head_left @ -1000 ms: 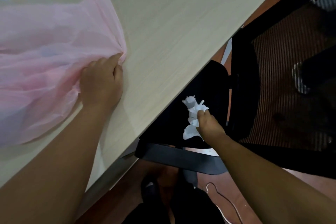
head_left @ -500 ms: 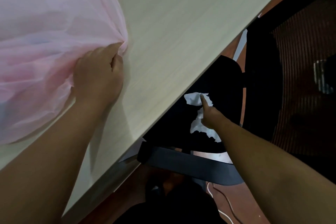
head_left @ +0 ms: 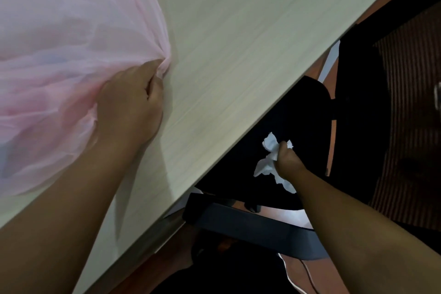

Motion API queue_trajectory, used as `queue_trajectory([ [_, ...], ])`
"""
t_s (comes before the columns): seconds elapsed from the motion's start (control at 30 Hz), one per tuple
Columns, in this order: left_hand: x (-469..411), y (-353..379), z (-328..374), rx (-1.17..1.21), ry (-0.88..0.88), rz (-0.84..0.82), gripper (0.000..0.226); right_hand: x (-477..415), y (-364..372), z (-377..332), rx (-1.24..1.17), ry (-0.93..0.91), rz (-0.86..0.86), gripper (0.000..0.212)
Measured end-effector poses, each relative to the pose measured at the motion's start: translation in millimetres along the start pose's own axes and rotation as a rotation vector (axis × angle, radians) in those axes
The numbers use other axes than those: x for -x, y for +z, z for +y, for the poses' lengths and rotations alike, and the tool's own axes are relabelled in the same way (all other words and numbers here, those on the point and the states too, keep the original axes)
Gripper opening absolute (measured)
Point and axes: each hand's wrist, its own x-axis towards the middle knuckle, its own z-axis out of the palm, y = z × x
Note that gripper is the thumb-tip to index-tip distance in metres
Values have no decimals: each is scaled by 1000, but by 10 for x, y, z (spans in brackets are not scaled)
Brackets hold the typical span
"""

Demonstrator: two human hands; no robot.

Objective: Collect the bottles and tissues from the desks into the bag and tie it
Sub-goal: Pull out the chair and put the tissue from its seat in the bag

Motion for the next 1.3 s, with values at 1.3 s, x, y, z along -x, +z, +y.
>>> queue_trajectory([
  [1.3, 648, -3615, -1075, 536, -401, 386, 28, 3381, -547, -4743, 262, -1381, 81, 41],
])
